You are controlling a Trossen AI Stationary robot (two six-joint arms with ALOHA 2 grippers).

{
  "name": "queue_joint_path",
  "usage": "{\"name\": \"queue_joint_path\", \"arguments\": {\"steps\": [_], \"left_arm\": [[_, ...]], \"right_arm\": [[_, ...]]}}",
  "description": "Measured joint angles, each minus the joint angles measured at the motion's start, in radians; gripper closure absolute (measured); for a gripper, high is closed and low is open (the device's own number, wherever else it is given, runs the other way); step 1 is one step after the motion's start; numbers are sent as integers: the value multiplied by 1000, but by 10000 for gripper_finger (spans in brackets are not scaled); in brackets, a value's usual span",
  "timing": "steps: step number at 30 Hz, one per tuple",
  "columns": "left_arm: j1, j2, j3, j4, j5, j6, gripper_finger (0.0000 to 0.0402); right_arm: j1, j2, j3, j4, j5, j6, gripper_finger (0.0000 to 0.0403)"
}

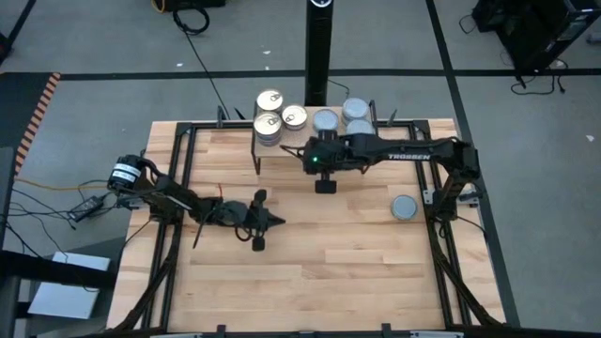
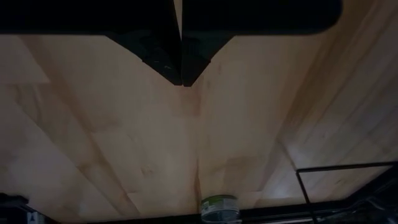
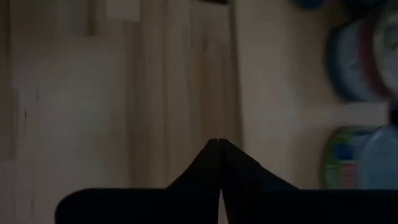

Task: Stack canned seafood by type on shelf
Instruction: Stack the blue pink tuna can on the right blue tuna can on the shelf

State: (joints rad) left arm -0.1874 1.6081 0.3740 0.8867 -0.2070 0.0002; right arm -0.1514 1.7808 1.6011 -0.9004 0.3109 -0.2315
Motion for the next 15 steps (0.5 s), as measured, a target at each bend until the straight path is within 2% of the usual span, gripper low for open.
{"name": "queue_joint_path", "arguments": {"steps": [6,15], "left_arm": [[-7,0,0,10,0,0,400],[-10,-14,27,-4,22,16,400]], "right_arm": [[72,0,-102,72,-10,72,396],[204,-2,-206,214,46,131,398]]}}
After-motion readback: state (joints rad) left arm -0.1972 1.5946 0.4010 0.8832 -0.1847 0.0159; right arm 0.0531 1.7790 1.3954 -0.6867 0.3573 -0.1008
